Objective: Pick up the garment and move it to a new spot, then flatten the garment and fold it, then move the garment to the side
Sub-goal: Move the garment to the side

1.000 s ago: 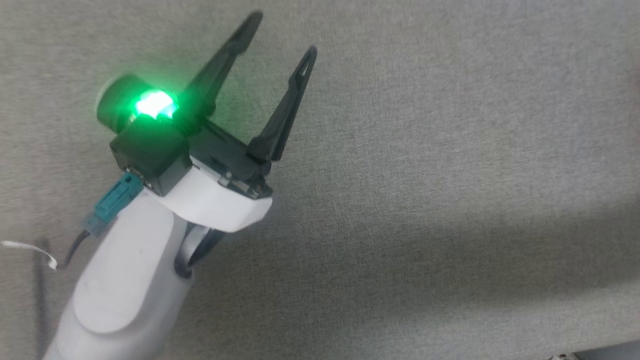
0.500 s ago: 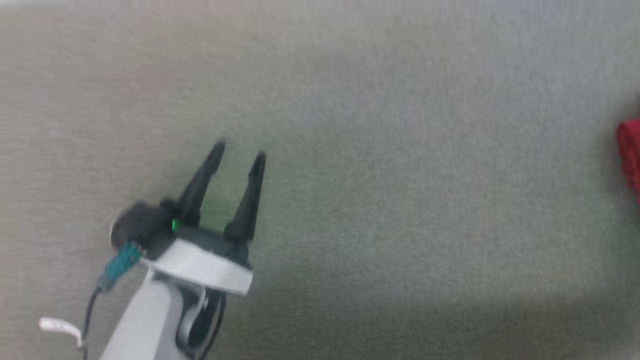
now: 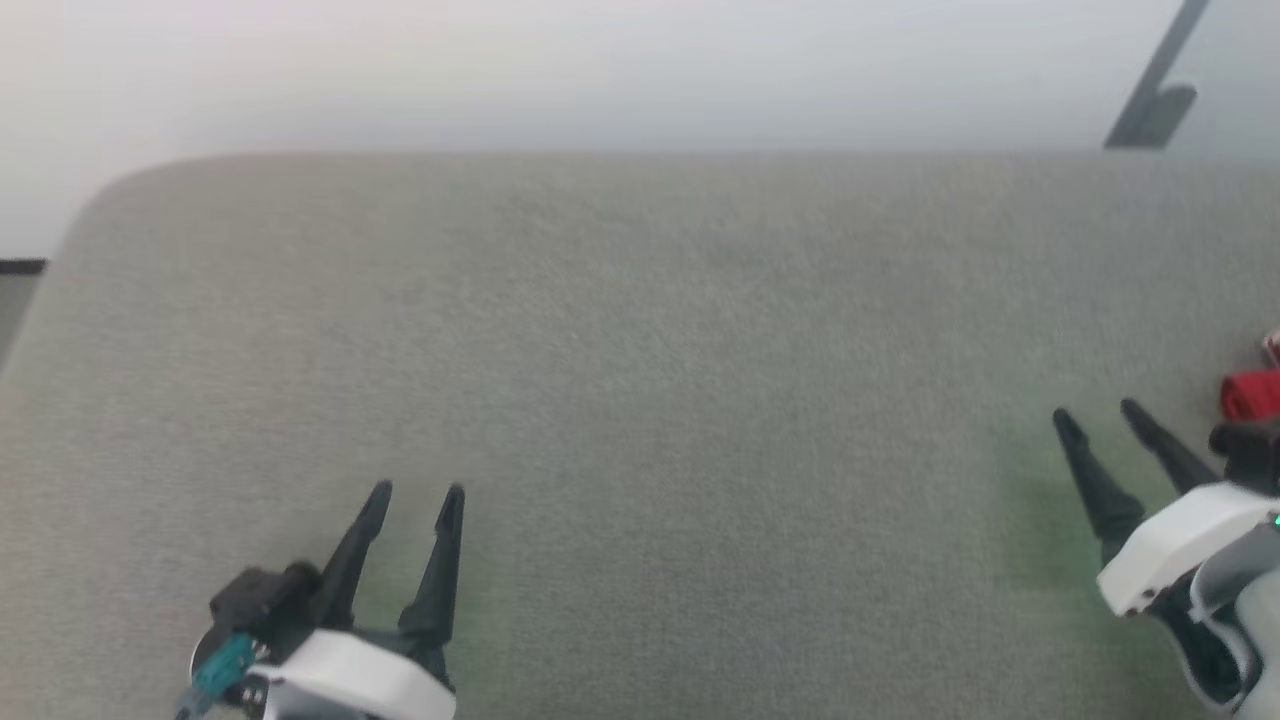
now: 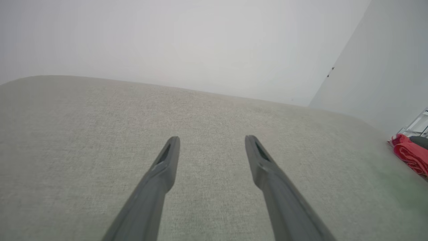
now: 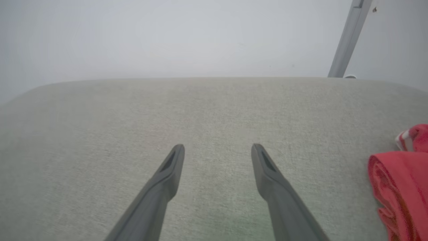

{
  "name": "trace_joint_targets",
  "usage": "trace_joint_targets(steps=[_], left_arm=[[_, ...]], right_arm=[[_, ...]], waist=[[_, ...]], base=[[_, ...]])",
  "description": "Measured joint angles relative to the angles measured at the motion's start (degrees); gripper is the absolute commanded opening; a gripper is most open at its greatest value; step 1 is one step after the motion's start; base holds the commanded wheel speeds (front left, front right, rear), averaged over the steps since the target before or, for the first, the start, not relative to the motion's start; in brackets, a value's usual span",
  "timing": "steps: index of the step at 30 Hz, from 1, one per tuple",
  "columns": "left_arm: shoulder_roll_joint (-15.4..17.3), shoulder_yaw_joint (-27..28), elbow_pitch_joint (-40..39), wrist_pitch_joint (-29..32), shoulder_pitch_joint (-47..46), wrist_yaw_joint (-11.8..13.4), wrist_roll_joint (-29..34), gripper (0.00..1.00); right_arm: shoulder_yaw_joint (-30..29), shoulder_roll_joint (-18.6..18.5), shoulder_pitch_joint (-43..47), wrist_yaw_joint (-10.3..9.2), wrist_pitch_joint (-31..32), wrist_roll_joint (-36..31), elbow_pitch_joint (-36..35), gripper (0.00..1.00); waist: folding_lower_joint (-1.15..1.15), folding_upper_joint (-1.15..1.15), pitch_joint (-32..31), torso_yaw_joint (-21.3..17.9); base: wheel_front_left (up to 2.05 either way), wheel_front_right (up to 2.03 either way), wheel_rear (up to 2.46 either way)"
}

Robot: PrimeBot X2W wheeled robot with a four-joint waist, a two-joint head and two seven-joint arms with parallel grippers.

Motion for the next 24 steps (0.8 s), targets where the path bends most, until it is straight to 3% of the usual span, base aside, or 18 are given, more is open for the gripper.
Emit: trace_joint_targets(steps=[12, 24], left_arm=[[-0.02, 3.39, -0.37, 0.00, 7.12, 0.00, -0.07, 1.00], [-0.08, 4.79, -3.11, 0.00, 8.52, 0.00, 0.10, 1.00]], right_arm=[[-12.55, 7.98, 13.60, -0.01, -0.16, -7.49, -12.59, 1.00], [-24.31, 14.28, 21.47, -0.01, -0.18, -13.30, -23.93, 1.00]], waist=[[0.00, 0.00, -7.51, 3.47], [0.00, 0.00, -8.88, 4.53]], base=[[0.00, 0.00, 0.00], [0.00, 0.00, 0.00]])
